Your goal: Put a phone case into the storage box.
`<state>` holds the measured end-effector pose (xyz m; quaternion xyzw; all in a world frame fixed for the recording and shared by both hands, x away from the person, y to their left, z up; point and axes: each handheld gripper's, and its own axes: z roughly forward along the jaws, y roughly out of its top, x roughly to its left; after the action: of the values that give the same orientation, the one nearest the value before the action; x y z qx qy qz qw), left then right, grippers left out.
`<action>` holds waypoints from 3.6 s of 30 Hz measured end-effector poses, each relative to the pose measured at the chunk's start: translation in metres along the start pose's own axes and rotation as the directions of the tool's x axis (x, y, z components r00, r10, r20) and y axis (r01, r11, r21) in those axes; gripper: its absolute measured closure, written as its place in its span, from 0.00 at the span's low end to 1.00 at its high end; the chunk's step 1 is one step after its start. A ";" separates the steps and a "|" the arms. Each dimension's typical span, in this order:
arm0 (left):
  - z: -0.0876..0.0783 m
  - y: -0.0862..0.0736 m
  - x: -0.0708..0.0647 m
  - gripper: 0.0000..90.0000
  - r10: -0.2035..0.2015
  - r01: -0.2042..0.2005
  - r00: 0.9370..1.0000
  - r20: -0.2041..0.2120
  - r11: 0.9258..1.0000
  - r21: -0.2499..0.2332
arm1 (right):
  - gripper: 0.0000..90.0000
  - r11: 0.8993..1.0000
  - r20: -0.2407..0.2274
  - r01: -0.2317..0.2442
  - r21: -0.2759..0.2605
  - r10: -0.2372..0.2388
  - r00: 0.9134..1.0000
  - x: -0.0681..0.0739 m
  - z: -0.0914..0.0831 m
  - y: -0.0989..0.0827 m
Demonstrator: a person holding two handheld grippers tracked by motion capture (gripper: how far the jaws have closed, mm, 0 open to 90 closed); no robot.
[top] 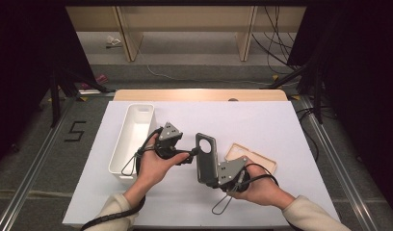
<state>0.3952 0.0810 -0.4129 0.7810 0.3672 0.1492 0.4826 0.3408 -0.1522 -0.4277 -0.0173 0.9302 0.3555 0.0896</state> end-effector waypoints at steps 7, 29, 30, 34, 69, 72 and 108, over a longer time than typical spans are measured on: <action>0.006 0.002 0.005 0.24 -0.041 0.042 0.999 -0.015 0.999 0.022 | 1.00 1.000 0.010 0.027 0.012 -0.027 1.000 0.000 0.003 0.006; 0.014 0.001 0.011 0.64 -0.210 0.208 0.978 0.020 0.976 0.069 | 1.00 0.993 0.034 0.104 0.057 -0.106 0.994 0.005 0.011 0.012; 0.014 0.001 0.012 0.66 -0.218 0.216 0.975 0.030 0.974 0.068 | 1.00 0.993 0.035 0.106 0.060 -0.109 0.993 0.005 0.012 0.013; 0.013 0.002 0.008 0.72 -0.244 0.241 0.968 0.064 0.969 0.046 | 1.00 0.991 0.028 0.113 0.069 -0.115 0.993 0.006 0.014 0.012; 0.001 0.008 -0.006 0.91 -0.197 0.211 0.972 0.124 0.972 -0.106 | 0.73 0.999 0.131 0.030 0.035 -0.034 0.991 0.002 0.018 0.012; -0.002 0.008 -0.003 0.91 -0.170 0.181 0.981 0.095 0.976 -0.124 | 0.66 1.000 0.145 -0.014 0.001 0.014 0.989 -0.001 0.015 0.011; -0.047 0.028 0.017 0.91 -0.081 0.072 0.996 -0.023 0.964 -0.258 | 0.28 0.891 0.184 -0.376 -0.256 0.426 0.886 -0.025 -0.012 -0.030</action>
<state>0.3911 0.1157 -0.3679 0.6948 0.3825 0.1895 0.5788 0.3668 -0.1834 -0.4343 0.2091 0.8527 0.4632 0.1208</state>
